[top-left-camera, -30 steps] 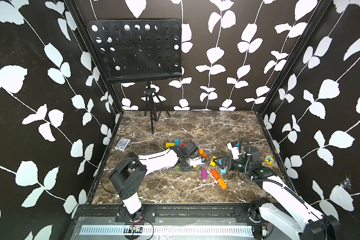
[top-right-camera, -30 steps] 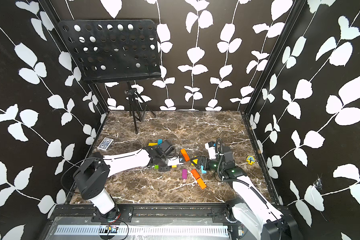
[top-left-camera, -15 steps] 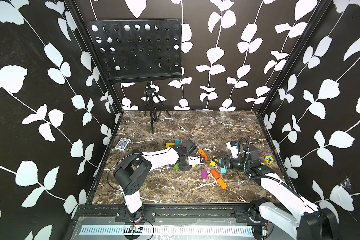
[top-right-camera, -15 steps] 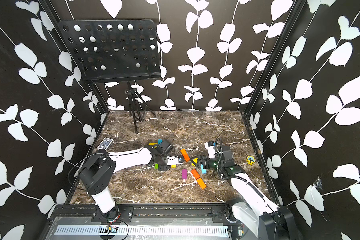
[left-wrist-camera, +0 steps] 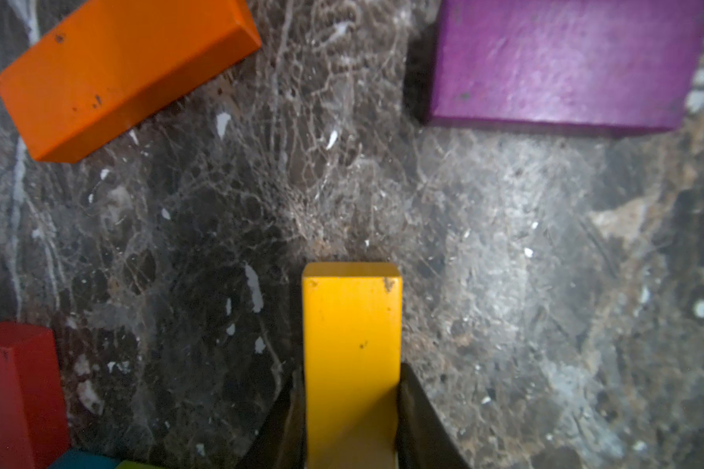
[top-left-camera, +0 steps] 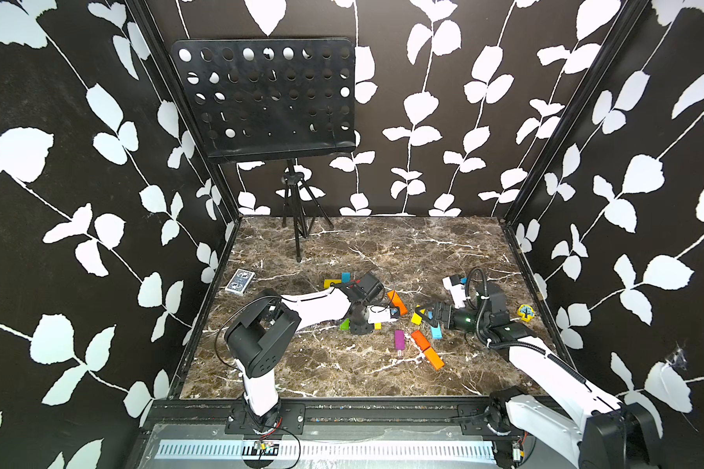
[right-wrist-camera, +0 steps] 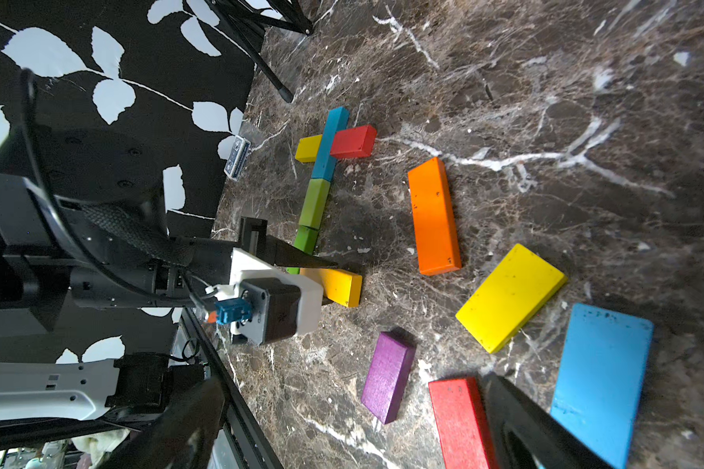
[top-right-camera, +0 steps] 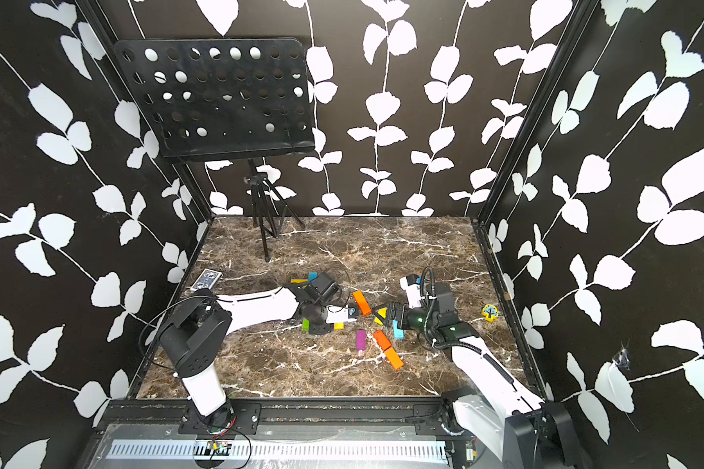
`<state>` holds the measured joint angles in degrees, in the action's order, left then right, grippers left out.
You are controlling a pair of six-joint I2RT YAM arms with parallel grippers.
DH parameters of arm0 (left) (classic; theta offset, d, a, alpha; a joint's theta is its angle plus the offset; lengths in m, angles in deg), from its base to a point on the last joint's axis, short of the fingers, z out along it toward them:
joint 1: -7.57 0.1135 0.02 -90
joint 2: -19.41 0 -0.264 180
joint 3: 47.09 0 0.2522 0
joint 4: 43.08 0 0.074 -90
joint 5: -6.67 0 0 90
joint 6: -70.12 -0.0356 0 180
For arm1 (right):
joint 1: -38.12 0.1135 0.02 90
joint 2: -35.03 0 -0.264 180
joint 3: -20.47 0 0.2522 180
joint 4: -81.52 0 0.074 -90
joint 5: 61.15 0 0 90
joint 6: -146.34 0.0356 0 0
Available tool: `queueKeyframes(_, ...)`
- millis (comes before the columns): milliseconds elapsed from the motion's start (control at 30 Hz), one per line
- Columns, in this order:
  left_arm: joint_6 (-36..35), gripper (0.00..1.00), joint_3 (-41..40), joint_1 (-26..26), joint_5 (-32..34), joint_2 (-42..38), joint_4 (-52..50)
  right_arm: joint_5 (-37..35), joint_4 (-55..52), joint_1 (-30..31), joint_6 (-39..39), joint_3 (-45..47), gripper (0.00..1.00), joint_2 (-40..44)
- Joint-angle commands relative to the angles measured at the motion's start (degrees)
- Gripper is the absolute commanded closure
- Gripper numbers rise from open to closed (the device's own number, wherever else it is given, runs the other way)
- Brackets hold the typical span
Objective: Assemble the letter t with building blocks
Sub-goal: Assemble the building block at the center of the board.
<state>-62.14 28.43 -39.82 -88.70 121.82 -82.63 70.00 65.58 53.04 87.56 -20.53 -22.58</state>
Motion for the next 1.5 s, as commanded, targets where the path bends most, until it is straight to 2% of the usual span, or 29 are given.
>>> queueKeyframes(0, -0.6, 0.73, 1.0, 0.5, -1.0, -0.3, -2.3, 1.4, 2.7, -0.4, -0.9, 0.8, 0.01, -0.1)
queueKeyframes(567, -1.4, 0.73, 2.0, 1.2, -0.7, 1.3, -3.8, 1.8, 3.0, -0.6, -0.9, 1.2, 0.01, -0.1)
queueKeyframes(1100, -0.1, 0.69, 1.9, 1.4, -1.2, 1.4, -5.3, 2.5, 3.1, -0.9, -0.9, 1.1, 0.01, -0.1)
queueKeyframes(1467, -0.2, 0.58, 1.7, 1.4, 0.6, 2.2, -4.7, 2.6, 1.6, -1.1, -1.2, 1.1, 0.01, 1.5)
